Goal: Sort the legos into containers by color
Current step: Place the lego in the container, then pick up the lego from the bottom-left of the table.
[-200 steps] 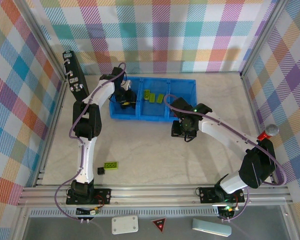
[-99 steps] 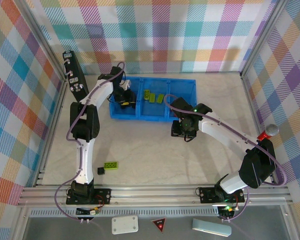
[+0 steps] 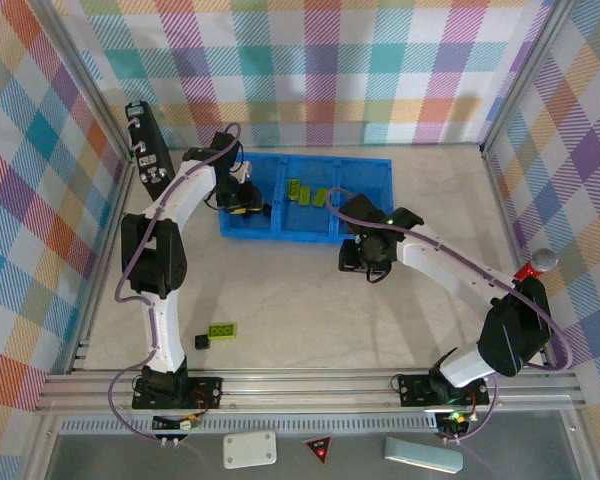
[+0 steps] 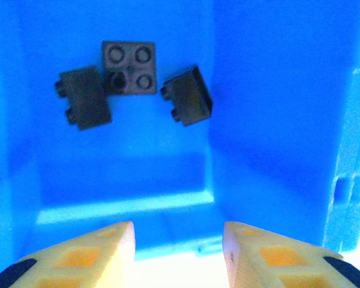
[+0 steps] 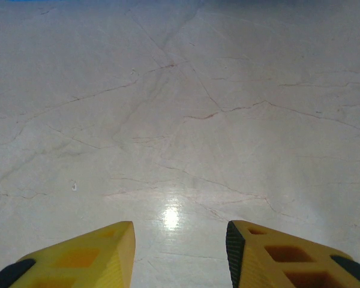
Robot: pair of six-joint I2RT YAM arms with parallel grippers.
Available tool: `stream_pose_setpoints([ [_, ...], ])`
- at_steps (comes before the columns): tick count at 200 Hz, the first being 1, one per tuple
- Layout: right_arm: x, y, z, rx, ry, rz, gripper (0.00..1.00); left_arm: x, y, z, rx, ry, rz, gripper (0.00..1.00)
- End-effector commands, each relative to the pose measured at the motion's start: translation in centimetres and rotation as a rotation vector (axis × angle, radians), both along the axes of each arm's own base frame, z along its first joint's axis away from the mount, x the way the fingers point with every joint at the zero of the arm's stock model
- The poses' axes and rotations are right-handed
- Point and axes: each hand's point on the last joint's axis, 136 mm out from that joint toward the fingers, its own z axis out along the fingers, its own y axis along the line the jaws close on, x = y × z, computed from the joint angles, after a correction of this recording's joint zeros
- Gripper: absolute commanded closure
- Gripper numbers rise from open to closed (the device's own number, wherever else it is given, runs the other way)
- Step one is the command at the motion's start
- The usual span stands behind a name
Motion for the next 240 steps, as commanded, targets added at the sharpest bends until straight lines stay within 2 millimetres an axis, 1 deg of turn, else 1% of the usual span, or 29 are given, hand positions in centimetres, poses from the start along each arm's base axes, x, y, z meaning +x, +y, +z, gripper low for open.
stream_pose_setpoints([
  [1, -0.1, 0.5, -0.8, -0.004, 0.009, 0.038, 0.54, -2.4, 1.1, 1.7, 0.059, 0.009, 0.008, 0.57],
  [53, 0.3, 1.1, -1.5, 0.007, 0.003, 0.066, 0.54, -6.4, 2.6, 2.4, 0.115, 0.035, 0.043, 0.57],
  [98, 0.4, 1.9, -2.0, 0.020, 0.008, 0.104, 0.54, -10.9, 3.4, 2.1, 0.157, 0.075, 0.068, 0.57],
  [159, 0.6, 2.5, -2.9, 0.032, 0.014, 0.145, 0.54, -17.8, 4.1, -0.3, 0.230, 0.160, 0.102, 0.57],
  [215, 0.7, 3.3, -3.4, 0.055, 0.027, 0.174, 0.54, -22.6, 5.0, -2.3, 0.265, 0.210, 0.198, 0.57],
  [240, 0.7, 3.3, -3.5, 0.053, 0.026, 0.179, 0.54, -24.8, 6.0, -3.2, 0.285, 0.244, 0.251, 0.57],
])
